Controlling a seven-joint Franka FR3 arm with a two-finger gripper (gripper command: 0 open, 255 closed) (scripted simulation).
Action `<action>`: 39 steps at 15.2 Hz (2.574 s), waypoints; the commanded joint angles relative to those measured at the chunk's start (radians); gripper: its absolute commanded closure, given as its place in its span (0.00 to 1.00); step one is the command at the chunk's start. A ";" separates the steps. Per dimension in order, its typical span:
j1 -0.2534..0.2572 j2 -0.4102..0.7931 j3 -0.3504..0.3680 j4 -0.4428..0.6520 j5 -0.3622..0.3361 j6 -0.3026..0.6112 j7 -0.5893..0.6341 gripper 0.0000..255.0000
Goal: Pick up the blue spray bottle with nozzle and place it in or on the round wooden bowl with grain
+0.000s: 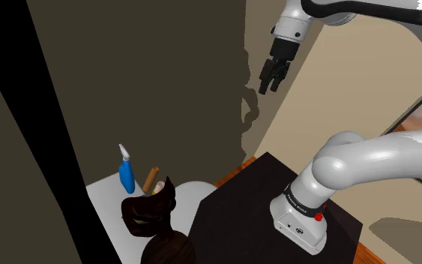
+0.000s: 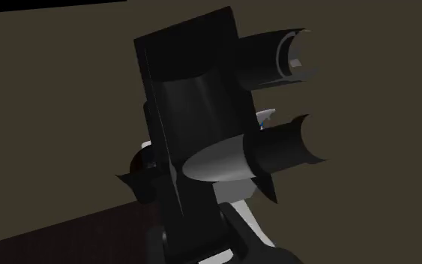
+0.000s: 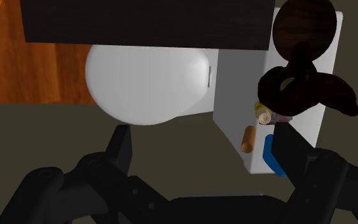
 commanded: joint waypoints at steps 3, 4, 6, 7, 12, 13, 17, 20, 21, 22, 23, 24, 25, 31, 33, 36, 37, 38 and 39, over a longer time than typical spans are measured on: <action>0.015 0.029 0.034 -0.022 0.023 0.059 0.030 0.00; 0.022 0.046 0.051 -0.031 0.033 0.089 0.045 0.00; 0.037 0.084 0.084 -0.045 0.053 0.150 0.074 0.00; 0.044 0.105 0.101 -0.049 0.063 0.180 0.088 0.00; 0.076 0.232 0.183 -0.052 0.098 0.331 0.160 0.00; 0.081 0.261 0.199 -0.048 0.102 0.360 0.175 0.00; 0.098 0.387 0.262 -0.018 0.107 0.474 0.237 0.00; 0.107 0.491 0.306 0.018 0.095 0.552 0.289 0.00; 0.110 0.527 0.320 0.033 0.087 0.576 0.308 0.00; 0.112 0.564 0.333 0.049 0.078 0.599 0.328 0.00; 0.115 0.601 0.346 0.066 0.066 0.622 0.348 0.00; 0.118 0.639 0.358 0.085 0.052 0.643 0.370 0.00; 0.121 0.677 0.369 0.105 0.037 0.663 0.392 0.00; 0.159 0.914 0.404 0.254 -0.090 0.751 0.536 0.00; 0.183 0.994 0.402 0.314 -0.137 0.767 0.584 0.00; 0.226 1.113 0.389 0.415 -0.202 0.780 0.646 0.00; 0.242 1.152 0.383 0.452 -0.221 0.781 0.665 0.00; 0.258 1.192 0.377 0.490 -0.239 0.781 0.682 0.00; 0.275 1.231 0.370 0.529 -0.256 0.780 0.697 0.00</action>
